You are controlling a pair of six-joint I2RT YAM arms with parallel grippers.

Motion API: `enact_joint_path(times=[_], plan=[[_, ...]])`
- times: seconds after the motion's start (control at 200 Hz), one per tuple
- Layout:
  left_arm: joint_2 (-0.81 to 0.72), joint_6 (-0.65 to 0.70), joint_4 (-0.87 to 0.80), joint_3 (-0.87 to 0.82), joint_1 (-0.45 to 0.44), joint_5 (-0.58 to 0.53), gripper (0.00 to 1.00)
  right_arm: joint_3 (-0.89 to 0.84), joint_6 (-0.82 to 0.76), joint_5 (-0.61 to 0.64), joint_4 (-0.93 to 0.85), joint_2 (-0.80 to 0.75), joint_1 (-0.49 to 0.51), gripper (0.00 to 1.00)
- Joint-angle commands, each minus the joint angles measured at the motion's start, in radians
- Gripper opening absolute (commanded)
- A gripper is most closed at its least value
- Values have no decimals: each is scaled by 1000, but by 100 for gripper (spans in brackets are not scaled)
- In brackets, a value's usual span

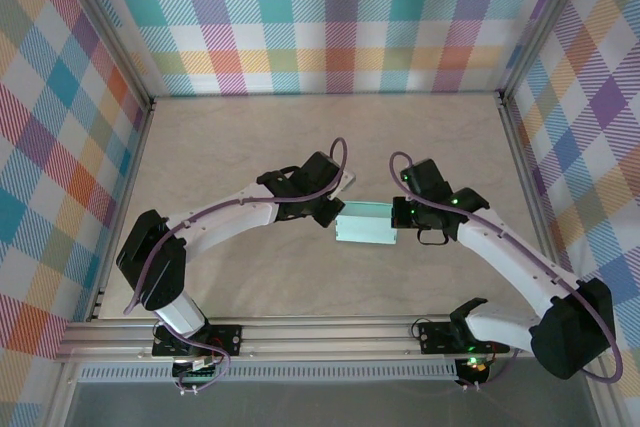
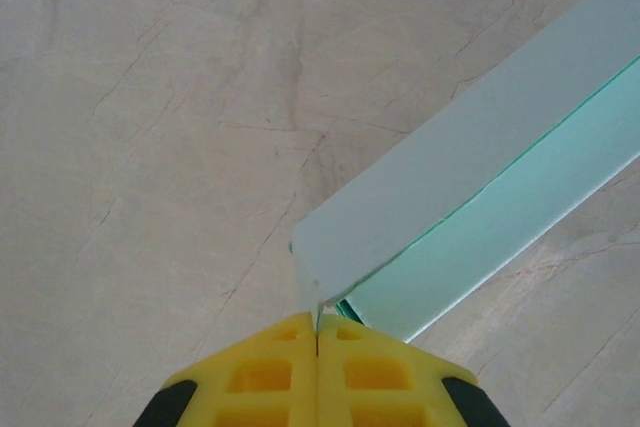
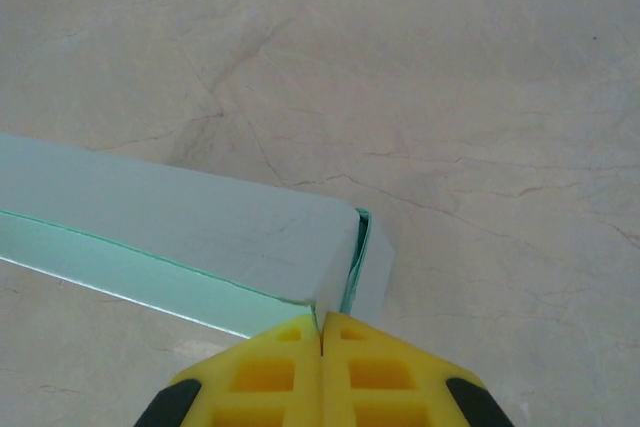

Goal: Fold the paper box

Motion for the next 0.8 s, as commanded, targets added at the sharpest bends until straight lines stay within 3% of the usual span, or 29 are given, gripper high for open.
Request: enact_joint_path(times=[0.0,0.27,0.585,0.795], plan=[[1,8,22,1,-11,-29,0,63,64,11,-55,11,5,0],[4,-45,-5,54,-7,-44,0,-6,-64,-44,58,-20,10,0],[43,-227,-39,157,20,141,0,-77,-208,36,134,-53,46,0],[79,-283,-58,175,34,172,0,-95,-228,60,165,-56,57,0]])
